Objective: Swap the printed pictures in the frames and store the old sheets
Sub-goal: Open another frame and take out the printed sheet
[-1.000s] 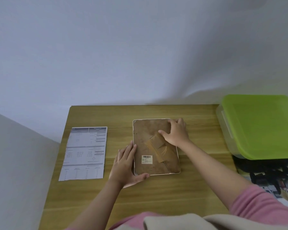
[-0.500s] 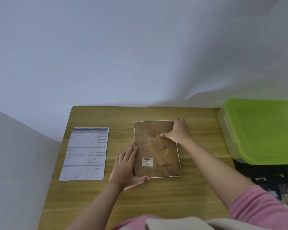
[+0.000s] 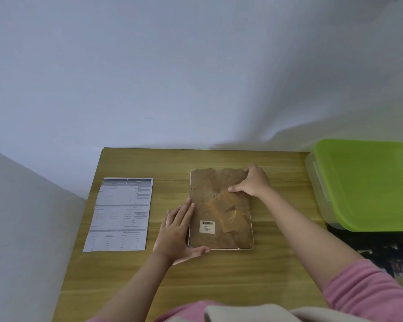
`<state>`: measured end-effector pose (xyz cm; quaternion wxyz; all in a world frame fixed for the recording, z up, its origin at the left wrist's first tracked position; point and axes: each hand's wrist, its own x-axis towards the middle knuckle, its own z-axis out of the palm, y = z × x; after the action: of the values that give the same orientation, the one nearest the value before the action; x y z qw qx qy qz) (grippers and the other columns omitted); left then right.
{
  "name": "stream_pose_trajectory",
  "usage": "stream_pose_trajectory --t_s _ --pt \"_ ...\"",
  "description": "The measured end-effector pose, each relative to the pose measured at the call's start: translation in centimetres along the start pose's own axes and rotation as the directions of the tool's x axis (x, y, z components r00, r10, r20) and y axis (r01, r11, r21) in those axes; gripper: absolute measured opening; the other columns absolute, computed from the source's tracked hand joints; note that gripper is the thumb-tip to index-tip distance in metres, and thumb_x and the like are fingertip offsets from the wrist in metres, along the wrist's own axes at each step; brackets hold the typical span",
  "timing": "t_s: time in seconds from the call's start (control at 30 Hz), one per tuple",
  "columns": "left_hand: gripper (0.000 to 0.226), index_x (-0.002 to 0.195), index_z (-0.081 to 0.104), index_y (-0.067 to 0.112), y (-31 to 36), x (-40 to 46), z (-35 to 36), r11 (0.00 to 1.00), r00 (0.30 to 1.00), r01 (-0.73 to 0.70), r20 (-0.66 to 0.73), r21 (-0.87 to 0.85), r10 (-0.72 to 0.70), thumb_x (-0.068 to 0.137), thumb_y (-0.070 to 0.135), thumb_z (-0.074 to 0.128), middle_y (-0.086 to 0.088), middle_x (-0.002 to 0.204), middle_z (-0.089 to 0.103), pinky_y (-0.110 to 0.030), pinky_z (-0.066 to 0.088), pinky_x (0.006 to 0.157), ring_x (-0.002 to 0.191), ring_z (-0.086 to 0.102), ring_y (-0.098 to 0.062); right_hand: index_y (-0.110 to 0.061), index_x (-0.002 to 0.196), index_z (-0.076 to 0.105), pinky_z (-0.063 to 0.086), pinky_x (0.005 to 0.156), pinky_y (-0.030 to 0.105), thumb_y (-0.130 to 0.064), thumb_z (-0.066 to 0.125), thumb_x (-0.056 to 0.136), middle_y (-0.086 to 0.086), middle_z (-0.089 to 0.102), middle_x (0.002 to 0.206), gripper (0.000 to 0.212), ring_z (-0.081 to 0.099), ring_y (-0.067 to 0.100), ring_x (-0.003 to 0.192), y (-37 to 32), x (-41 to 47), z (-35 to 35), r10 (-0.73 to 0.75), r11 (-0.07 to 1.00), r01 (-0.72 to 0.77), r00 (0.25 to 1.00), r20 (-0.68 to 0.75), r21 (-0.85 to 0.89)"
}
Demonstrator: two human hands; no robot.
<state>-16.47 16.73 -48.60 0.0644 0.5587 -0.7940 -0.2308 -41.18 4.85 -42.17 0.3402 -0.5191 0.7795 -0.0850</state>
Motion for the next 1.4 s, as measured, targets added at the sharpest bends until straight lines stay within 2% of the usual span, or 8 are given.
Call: stream_pose_trajectory --t_s 0.37,0.5,0.67,0.83,0.93,1.03,1.17,1.4 --pt "0.12 0.149 0.009 0.028 0.0 -0.1 0.1 1.0 0.999 -0.01 -0.044 -0.013 0.009 0.054 0.092 0.046 0.001 0.157 0.009 -0.048 0.016 0.114 0.139 0.021 -0.023 -0.014 0.115 0.039 0.041 0.073 0.028 -0.028 0.088 0.059 0.0 0.05 0.107 0.075 0.053 0.019 0.097 1.2 -0.9 0.1 -0.084 0.978 0.09 0.996 -0.04 0.19" --pt "0.118 0.148 0.01 0.028 0.0 -0.2 0.3 0.998 0.997 -0.022 -0.071 -0.056 0.018 0.056 0.09 0.047 0.003 0.151 0.028 -0.053 0.023 0.113 0.135 0.023 -0.019 -0.021 0.12 0.041 0.049 0.08 0.03 -0.03 0.085 0.064 -0.002 0.053 0.113 0.071 0.055 0.017 0.1 2.1 -1.8 0.9 -0.169 0.951 0.18 0.984 -0.061 0.251" --pt "0.117 0.148 0.012 0.026 0.1 -0.2 0.2 0.997 0.997 -0.022 -0.081 -0.069 0.017 0.057 0.088 0.05 0.005 0.149 0.031 -0.054 0.029 0.11 0.134 0.026 -0.019 -0.026 0.136 0.041 0.044 0.093 0.028 -0.029 0.081 0.07 -0.003 0.048 0.125 0.077 0.051 0.012 0.111 3.8 -4.0 2.6 -0.167 0.891 0.223 0.971 -0.17 0.396" --pt "0.117 0.149 0.012 0.024 0.2 -0.3 0.1 0.999 0.998 -0.011 -0.063 -0.053 0.008 0.057 0.087 0.051 0.006 0.15 0.028 -0.053 0.03 0.11 0.133 0.023 -0.019 -0.022 0.133 0.048 0.046 0.091 0.028 -0.023 0.077 0.076 -0.006 0.058 0.102 0.064 0.055 0.011 0.1 6.1 -8.1 3.9 -0.114 0.893 0.197 0.969 -0.22 0.404" --pt "0.117 0.148 0.015 0.023 0.2 -0.3 0.1 0.999 0.998 -0.01 -0.061 -0.048 0.007 0.058 0.087 0.05 0.004 0.149 0.03 -0.053 0.03 0.109 0.133 0.026 -0.02 -0.026 0.13 0.051 0.048 0.089 0.026 -0.022 0.078 0.075 -0.008 0.058 0.109 0.061 0.057 0.01 0.102 7.8 -10.5 5.1 -0.116 0.903 0.183 0.975 -0.189 0.389" --pt "0.116 0.148 0.018 0.021 -0.2 -0.4 0.0 0.999 0.998 -0.013 -0.059 -0.051 0.01 0.057 0.087 0.051 0.004 0.148 0.033 -0.053 0.035 0.106 0.13 0.03 -0.022 -0.025 0.129 0.052 0.042 0.088 0.014 -0.017 0.081 0.07 -0.014 0.05 0.116 0.066 0.054 0.006 0.106 8.2 -12.1 6.1 -0.15 0.912 0.203 0.974 -0.171 0.356" --pt "0.117 0.148 0.017 0.023 0.0 -0.4 -0.4 0.998 0.999 0.01 -0.048 -0.067 -0.013 0.055 0.084 0.054 0.006 0.149 0.031 -0.046 0.032 0.108 0.131 0.025 -0.02 -0.022 0.132 0.051 0.041 0.094 0.02 -0.016 0.082 0.067 -0.011 0.046 0.115 0.072 0.05 0.008 0.109 7.8 -12.4 6.6 -0.161 0.932 0.204 0.974 -0.161 0.3" --pt "0.121 0.149 0.004 0.025 -1.3 0.4 -2.5 0.99 0.999 0.032 0.007 -0.138 -0.032 0.056 0.075 0.064 0.008 0.154 0.015 -0.037 0.027 0.111 0.136 0.017 -0.021 -0.019 0.133 0.051 0.043 0.088 0.02 -0.025 0.08 0.068 -0.01 0.045 0.117 0.072 0.05 0.006 0.104 5.1 -12.0 7.0 -0.159 0.951 0.196 0.973 -0.166 0.238"
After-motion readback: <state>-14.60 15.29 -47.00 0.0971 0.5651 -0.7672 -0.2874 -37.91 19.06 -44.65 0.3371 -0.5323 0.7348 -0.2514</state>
